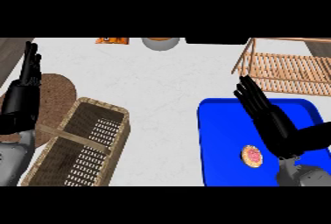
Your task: Pick the bell pepper from the tray and place it in the tiered shelf
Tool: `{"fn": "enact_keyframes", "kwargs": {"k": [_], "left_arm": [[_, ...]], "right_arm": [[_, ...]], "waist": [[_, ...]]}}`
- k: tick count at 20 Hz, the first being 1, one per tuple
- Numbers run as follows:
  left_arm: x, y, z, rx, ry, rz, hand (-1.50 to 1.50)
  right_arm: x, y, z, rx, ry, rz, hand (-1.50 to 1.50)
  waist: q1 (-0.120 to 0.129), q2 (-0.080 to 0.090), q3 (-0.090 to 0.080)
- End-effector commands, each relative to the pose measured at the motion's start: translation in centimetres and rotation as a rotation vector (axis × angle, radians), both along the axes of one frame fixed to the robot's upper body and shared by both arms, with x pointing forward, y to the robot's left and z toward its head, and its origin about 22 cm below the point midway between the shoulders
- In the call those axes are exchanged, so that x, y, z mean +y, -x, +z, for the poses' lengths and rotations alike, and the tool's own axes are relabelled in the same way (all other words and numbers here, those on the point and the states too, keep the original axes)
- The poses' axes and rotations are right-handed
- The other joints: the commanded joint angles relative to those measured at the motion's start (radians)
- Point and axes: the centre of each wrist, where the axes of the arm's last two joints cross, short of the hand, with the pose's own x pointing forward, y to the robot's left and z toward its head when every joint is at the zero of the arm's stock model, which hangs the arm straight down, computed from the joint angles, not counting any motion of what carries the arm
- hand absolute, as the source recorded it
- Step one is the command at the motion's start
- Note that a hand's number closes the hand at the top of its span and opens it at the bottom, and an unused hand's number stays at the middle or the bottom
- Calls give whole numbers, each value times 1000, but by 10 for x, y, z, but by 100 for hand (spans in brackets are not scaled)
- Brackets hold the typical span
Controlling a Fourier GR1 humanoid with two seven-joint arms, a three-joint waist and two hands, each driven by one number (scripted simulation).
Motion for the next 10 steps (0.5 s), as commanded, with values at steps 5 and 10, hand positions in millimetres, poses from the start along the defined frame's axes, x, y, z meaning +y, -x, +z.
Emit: {"fn": "enact_keyframes", "kwargs": {"k": [5,10], "left_arm": [[-21,20,-55,269,117,-37,0],[-12,23,-51,305,152,-34,0]], "right_arm": [[-109,12,10,-101,149,-631,-150],[-171,45,-17,-5,392,-977,150]], "waist": [[-88,10,7],[-166,60,-11]]}}
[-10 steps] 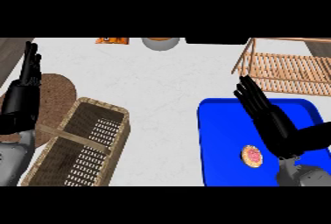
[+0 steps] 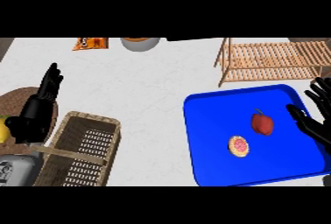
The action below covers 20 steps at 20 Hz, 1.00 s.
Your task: Pick the bell pepper from the tray and place it in the tiered shelf
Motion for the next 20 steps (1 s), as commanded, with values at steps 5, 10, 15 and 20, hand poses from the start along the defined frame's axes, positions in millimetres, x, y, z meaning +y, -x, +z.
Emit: {"fn": "enact_keyframes", "kwargs": {"k": [5,10,15,20], "left_arm": [[-37,21,-42,175,121,-112,0],[-57,17,-34,175,118,-157,0],[-78,7,-37,187,98,-166,0],[-77,1,-26,168,89,-174,0]], "right_arm": [[-61,52,-66,18,235,-819,-150],[-70,81,-70,-232,182,-800,-150],[-51,104,-76,3,295,-515,-150],[-35,103,-33,114,388,-457,-150]], "waist": [[40,4,-3],[79,-6,-5],[87,-3,-8],[93,-3,-10]]}}
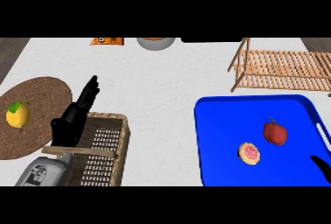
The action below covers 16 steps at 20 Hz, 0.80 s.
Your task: Pick the bell pepper from the tray and place it in the tiered shelf
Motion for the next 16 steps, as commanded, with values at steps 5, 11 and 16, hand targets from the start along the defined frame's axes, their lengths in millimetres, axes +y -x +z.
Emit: {"fn": "enact_keyframes", "kwargs": {"k": [5,11,16], "left_arm": [[-15,-8,-11,27,27,-22,0],[-18,-3,-5,24,29,-33,0],[-16,2,-6,29,28,-27,0]], "right_arm": [[12,0,57,305,74,80,-150],[28,2,84,633,206,128,-150],[53,-17,124,747,233,83,-150]], "waist": [[4,9,-8],[21,11,-10],[22,6,-6]]}}
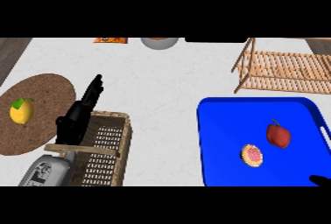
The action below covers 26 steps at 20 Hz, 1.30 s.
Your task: Pick the bell pepper from the tray and place it in the tiered shelf
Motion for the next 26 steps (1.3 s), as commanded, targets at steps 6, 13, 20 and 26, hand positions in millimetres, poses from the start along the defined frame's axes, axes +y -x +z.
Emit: {"fn": "enact_keyframes", "kwargs": {"k": [6,13,20,26], "left_arm": [[-1,-5,4,27,35,0,0],[-8,-5,-12,28,22,-3,0],[-14,-1,-19,23,26,-5,0],[-11,-6,1,28,21,-6,0]], "right_arm": [[61,-23,48,87,28,-35,-150],[80,-38,21,113,84,-42,-150],[93,-45,10,107,69,-60,-150],[111,-49,7,104,47,-68,-150]], "waist": [[-7,0,0],[-14,0,0],[-15,-1,0],[-14,-2,0]]}}
